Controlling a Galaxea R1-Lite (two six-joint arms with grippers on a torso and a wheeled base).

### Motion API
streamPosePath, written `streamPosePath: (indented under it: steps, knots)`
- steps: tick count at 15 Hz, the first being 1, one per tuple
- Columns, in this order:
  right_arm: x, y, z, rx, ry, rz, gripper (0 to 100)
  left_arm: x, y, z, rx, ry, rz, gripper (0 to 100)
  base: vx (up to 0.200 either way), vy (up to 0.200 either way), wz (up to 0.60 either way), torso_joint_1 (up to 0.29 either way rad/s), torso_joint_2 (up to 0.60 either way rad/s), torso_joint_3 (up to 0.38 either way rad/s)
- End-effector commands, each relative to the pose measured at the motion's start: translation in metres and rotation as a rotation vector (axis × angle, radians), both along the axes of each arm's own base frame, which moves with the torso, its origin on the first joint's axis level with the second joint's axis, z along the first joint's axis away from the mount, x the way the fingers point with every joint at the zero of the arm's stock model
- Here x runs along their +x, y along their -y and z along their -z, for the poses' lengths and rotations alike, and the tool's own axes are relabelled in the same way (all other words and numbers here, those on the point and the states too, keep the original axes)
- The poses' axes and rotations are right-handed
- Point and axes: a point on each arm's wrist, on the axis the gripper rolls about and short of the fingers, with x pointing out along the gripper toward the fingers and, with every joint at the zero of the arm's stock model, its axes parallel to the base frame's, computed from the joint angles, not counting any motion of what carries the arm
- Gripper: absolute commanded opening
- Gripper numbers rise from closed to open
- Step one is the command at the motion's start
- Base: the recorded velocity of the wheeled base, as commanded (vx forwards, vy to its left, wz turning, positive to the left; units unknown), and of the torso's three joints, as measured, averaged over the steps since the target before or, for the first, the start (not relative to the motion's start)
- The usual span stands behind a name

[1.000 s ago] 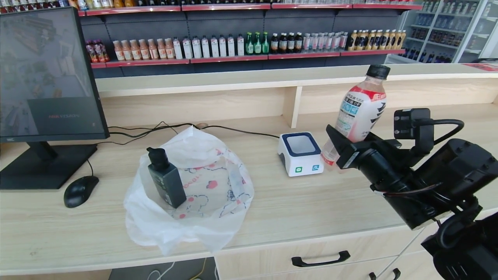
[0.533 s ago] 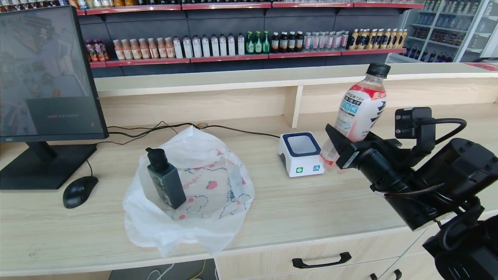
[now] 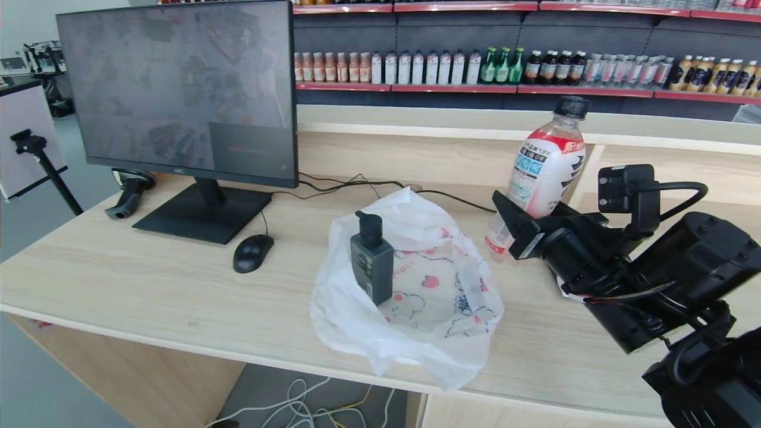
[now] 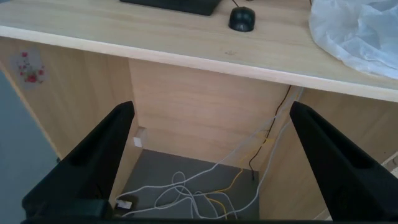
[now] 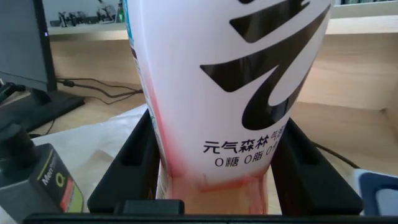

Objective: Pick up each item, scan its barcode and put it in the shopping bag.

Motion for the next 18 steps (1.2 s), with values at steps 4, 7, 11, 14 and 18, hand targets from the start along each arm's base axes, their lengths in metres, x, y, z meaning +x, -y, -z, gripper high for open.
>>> streamPosePath:
  steps: [4, 7, 11, 14, 18]
  knots:
    - [-0.009, -0.017, 0.011, -0.021, -0.035, -0.065, 0, 0.0, 0.0, 0.0, -0.001, 0.001, 0.0, 100, 0.0, 0.0, 0.0, 0.0, 0.0, 0.0]
    - [0.001, -0.024, 0.02, -0.032, -0.057, -0.066, 0, 0.0, 0.0, 0.0, -0.001, 0.001, 0.0, 100, 0.0, 0.0, 0.0, 0.0, 0.0, 0.0]
    - [0.018, -0.034, 0.04, -0.051, -0.097, -0.064, 0, 0.0, 0.0, 0.0, -0.001, 0.001, 0.0, 100, 0.0, 0.0, 0.0, 0.0, 0.0, 0.0]
    - [0.029, -0.031, 0.055, -0.072, -0.135, -0.037, 0, 0.0, 0.0, 0.0, -0.002, 0.001, 0.0, 100, 0.0, 0.0, 0.0, 0.0, 0.0, 0.0]
    - [0.033, -0.034, 0.06, -0.078, -0.145, -0.037, 0, 0.0, 0.0, 0.0, -0.001, 0.001, 0.0, 100, 0.0, 0.0, 0.0, 0.0, 0.0, 0.0]
